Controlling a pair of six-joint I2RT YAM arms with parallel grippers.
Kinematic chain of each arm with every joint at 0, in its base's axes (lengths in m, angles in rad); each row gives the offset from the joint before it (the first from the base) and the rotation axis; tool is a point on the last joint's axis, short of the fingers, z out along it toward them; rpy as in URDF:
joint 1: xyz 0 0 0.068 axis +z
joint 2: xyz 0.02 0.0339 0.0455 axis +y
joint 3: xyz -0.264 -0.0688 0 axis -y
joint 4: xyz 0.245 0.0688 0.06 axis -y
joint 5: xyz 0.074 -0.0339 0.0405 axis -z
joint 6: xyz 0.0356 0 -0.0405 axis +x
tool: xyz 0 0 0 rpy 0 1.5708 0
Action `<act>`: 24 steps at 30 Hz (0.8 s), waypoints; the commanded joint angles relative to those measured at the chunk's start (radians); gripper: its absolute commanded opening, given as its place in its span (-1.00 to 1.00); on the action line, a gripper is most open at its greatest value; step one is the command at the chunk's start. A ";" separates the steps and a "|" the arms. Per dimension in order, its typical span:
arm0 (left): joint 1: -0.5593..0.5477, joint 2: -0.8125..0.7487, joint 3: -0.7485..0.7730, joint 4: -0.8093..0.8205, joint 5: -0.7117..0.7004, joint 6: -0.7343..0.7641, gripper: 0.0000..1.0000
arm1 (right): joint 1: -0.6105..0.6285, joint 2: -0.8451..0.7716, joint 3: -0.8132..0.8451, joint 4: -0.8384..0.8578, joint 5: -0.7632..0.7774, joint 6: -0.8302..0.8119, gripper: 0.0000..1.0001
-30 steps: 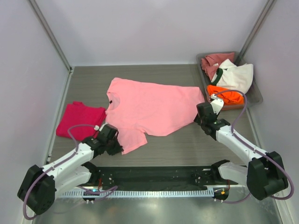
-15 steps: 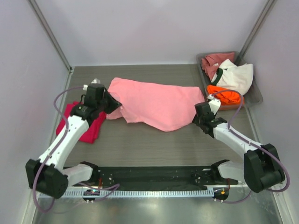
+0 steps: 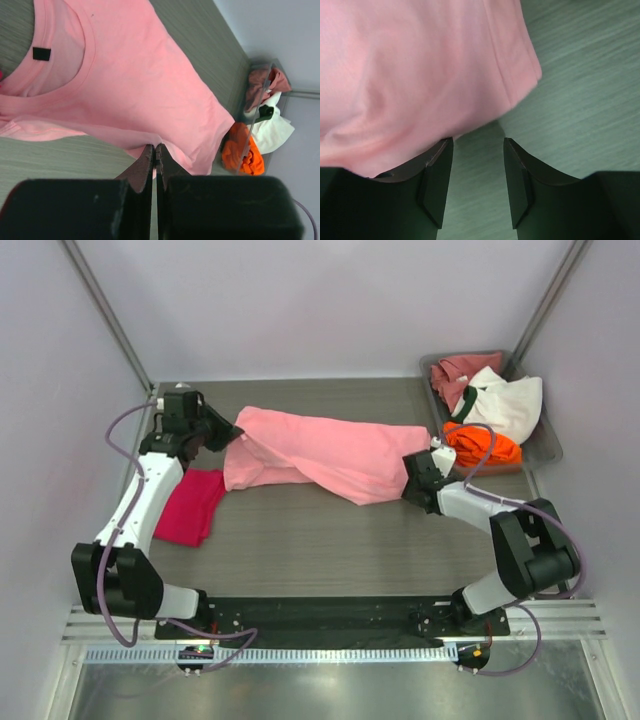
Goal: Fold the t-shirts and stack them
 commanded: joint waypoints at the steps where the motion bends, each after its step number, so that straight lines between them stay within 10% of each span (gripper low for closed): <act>1: 0.033 0.003 0.043 0.062 0.051 0.001 -1.00 | -0.013 0.050 0.081 0.060 0.043 0.001 0.00; 5: 0.053 0.018 0.065 0.072 0.045 0.003 -1.00 | -0.022 0.151 0.168 0.074 0.042 -0.003 -0.07; 10: 0.059 0.072 0.115 0.075 0.037 0.007 -1.00 | -0.025 0.255 0.311 0.044 0.031 -0.020 -0.98; 24: 0.068 0.262 0.284 0.077 -0.078 0.010 -1.00 | -0.126 0.527 0.826 -0.114 -0.121 -0.063 -0.97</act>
